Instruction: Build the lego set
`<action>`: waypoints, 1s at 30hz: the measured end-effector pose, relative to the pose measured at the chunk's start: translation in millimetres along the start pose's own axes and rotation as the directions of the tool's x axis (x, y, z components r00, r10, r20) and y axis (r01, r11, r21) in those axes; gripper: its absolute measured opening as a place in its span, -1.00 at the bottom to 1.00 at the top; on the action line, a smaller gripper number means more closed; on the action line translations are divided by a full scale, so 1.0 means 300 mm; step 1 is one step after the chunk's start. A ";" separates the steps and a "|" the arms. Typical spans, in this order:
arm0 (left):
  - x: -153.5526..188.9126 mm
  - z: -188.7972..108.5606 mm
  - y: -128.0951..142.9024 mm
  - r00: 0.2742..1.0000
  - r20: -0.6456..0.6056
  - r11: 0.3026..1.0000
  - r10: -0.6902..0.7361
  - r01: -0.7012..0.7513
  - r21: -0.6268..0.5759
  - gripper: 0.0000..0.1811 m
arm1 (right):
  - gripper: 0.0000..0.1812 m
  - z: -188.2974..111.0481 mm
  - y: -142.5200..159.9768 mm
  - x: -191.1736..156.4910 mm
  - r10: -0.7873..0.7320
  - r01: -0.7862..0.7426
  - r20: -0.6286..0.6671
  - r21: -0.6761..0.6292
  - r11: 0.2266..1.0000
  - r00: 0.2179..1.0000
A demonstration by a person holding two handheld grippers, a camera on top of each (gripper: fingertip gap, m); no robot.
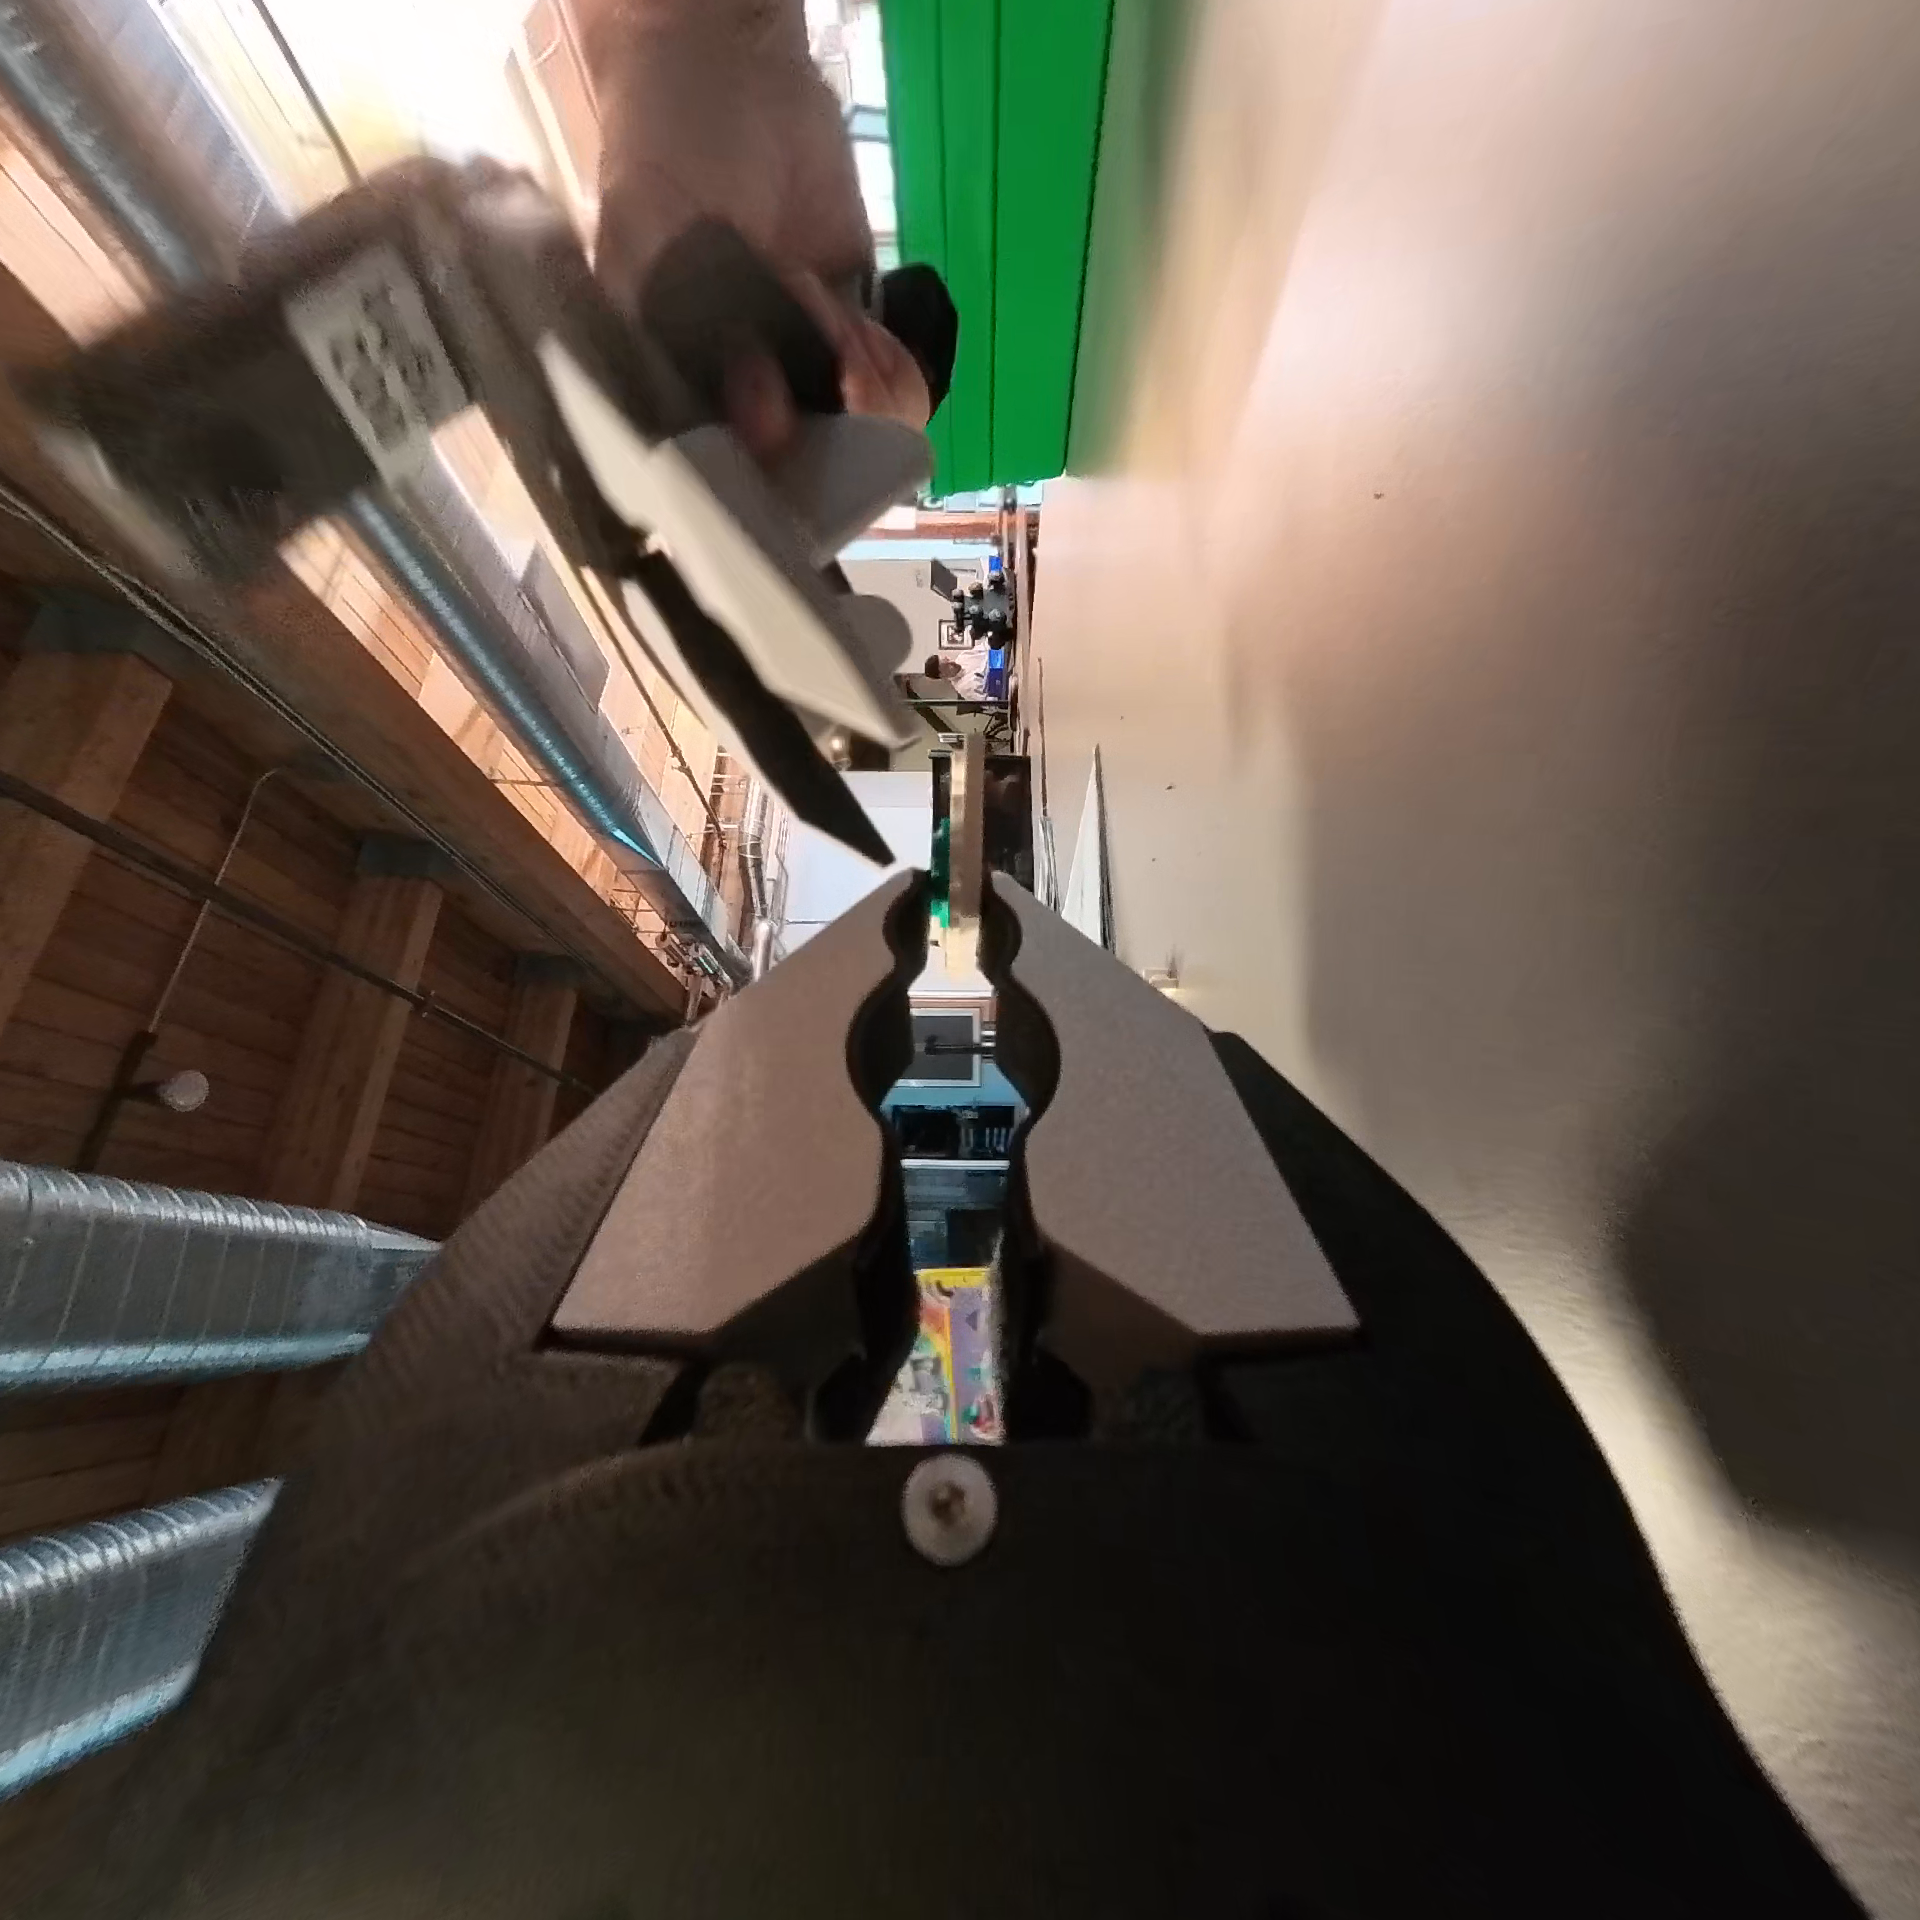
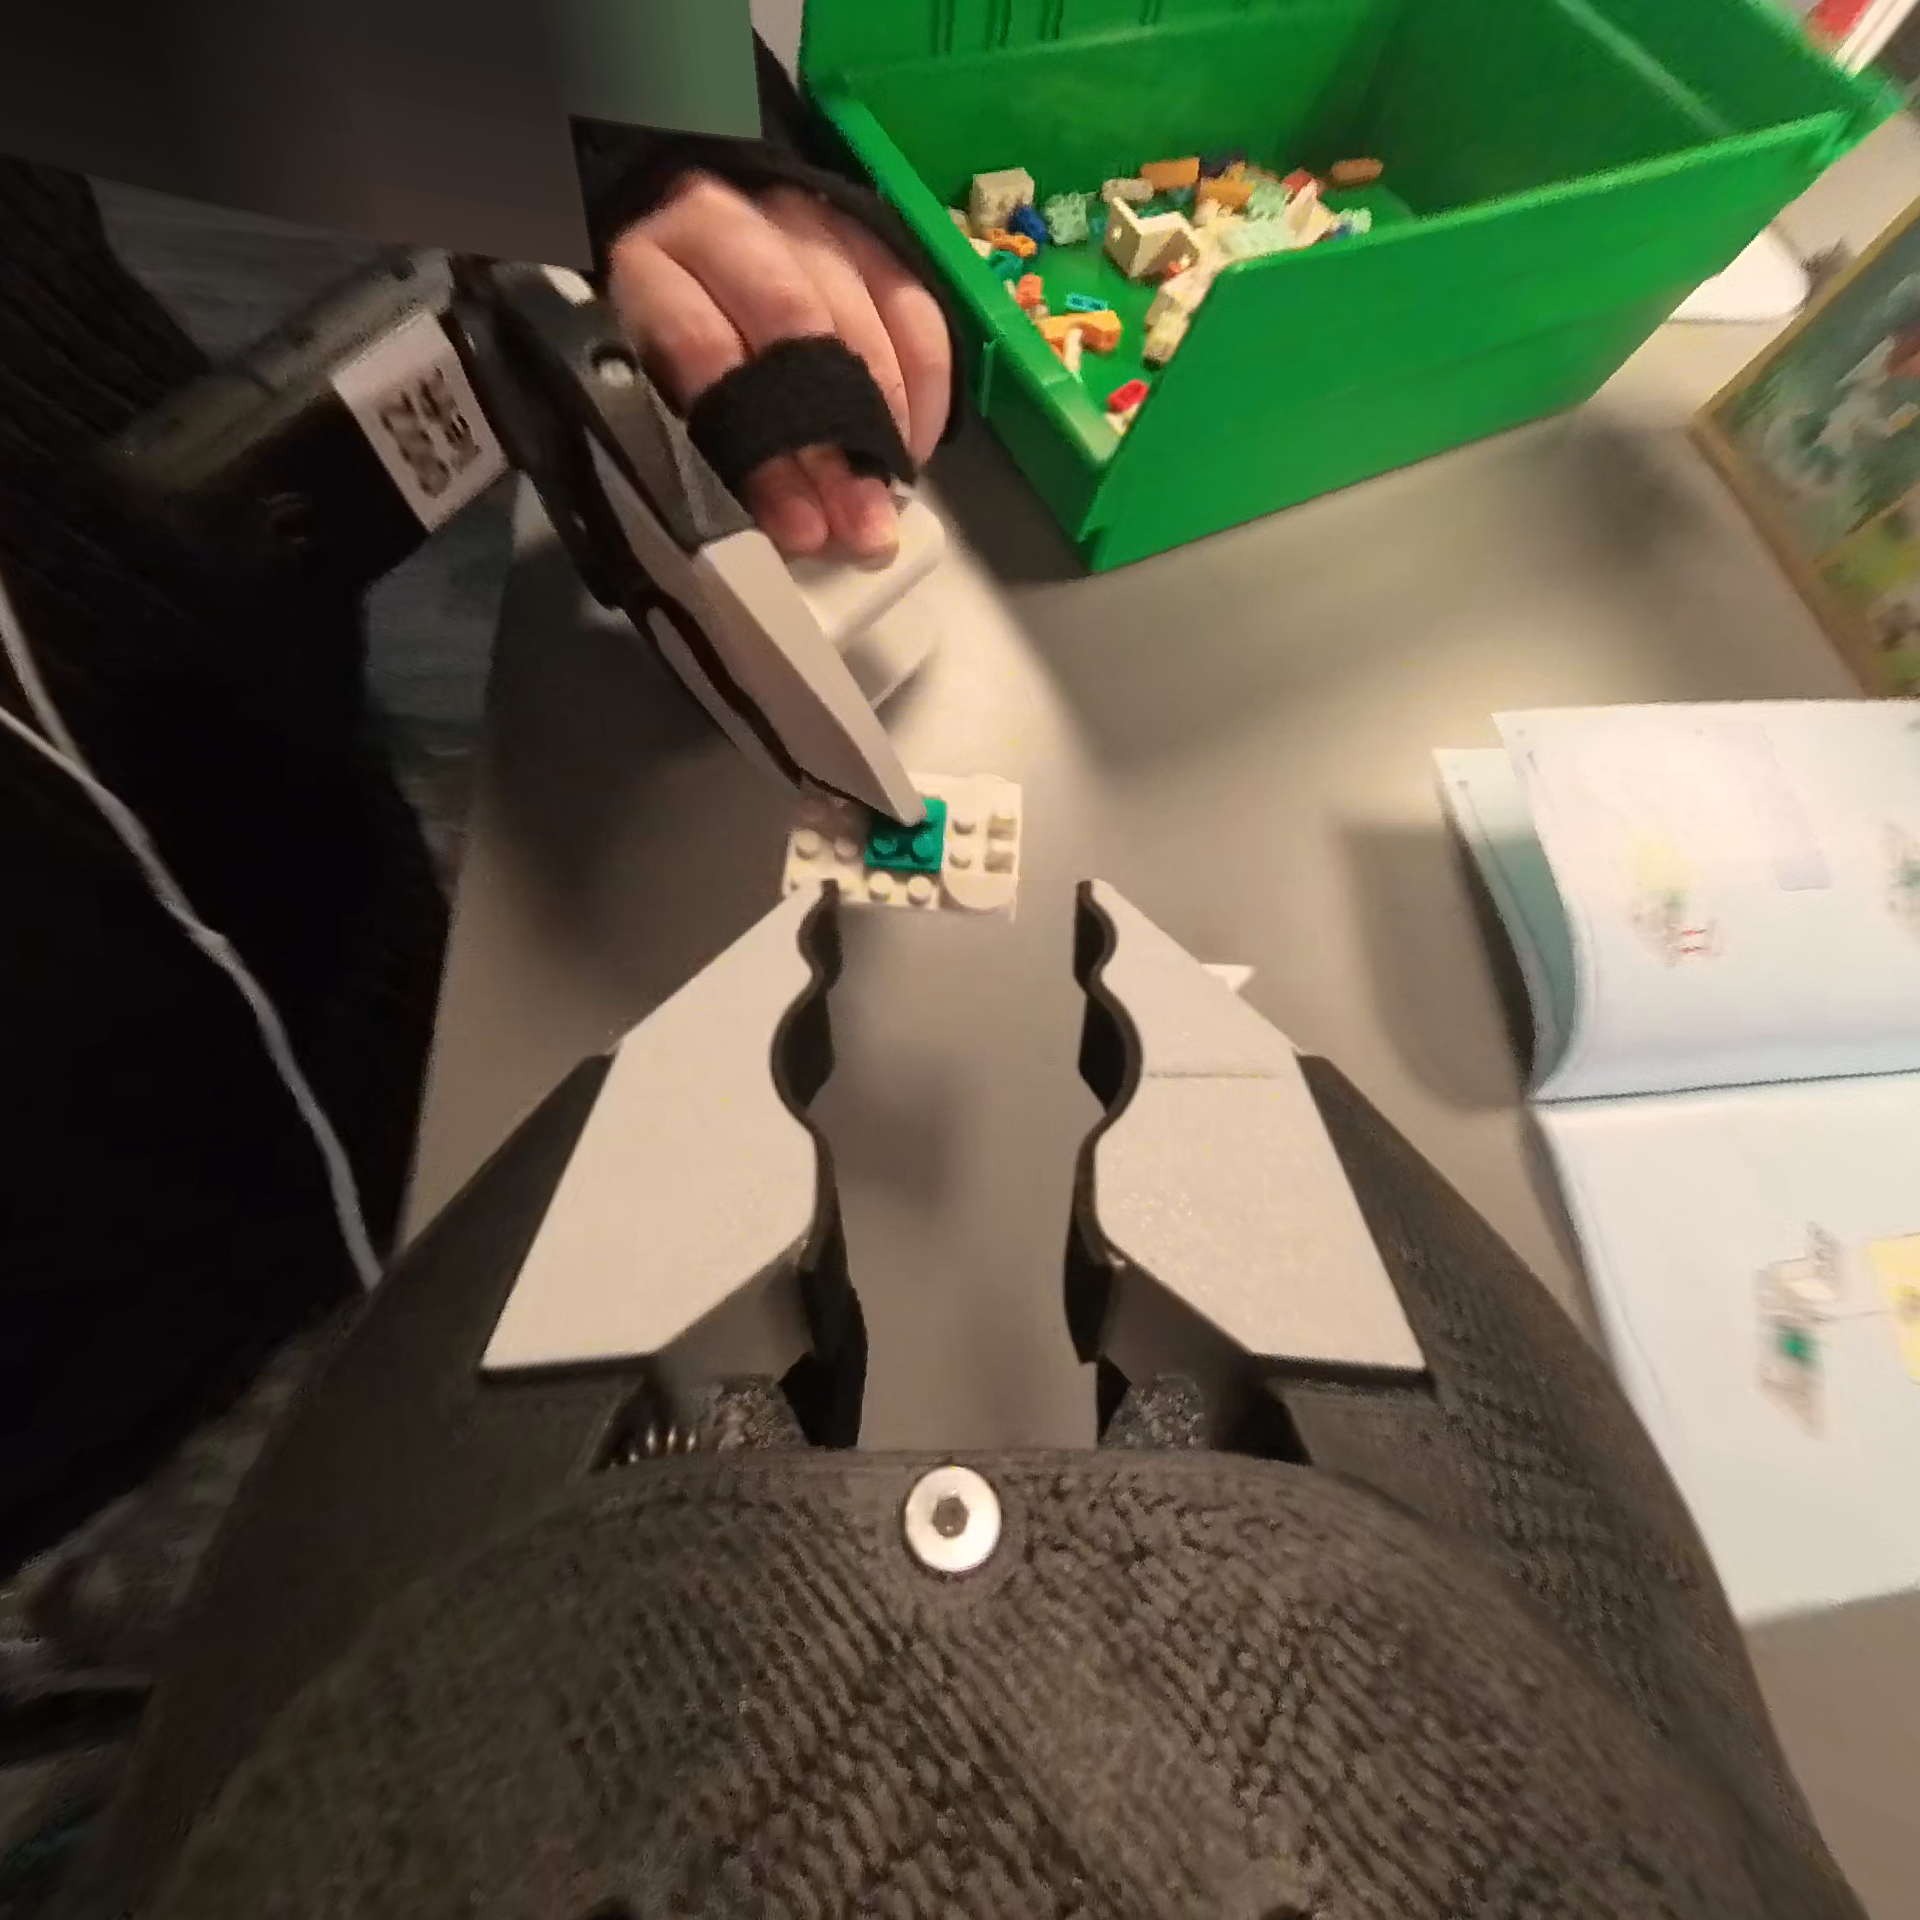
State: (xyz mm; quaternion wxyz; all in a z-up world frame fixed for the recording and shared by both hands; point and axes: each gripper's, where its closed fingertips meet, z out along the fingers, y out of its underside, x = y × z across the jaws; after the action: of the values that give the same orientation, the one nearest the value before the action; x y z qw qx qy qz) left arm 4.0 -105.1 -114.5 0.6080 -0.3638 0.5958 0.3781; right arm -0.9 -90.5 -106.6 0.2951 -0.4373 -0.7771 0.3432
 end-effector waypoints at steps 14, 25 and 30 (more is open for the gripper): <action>-0.010 0.001 0.008 0.998 -0.001 0.998 -0.069 0.069 0.004 -0.92 | -0.66 0.032 0.006 0.011 -0.806 0.737 -0.426 -0.365 0.569 0.411; -0.003 0.001 0.004 0.996 -0.014 0.995 -0.092 0.093 0.021 -0.92 | -0.92 0.051 0.014 0.014 -0.838 0.750 -0.412 -0.407 0.521 0.358; 0.003 0.000 0.002 0.997 -0.026 0.996 -0.078 0.078 0.035 -0.92 | -0.95 0.053 0.022 0.002 -0.833 0.742 -0.378 -0.396 0.540 0.405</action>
State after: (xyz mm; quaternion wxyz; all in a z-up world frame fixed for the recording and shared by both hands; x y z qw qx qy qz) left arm 3.5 -104.7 -115.4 0.6214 -0.3804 0.5952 0.3390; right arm -9.9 -91.7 -121.1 0.5843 -0.1159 -0.8024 -0.0369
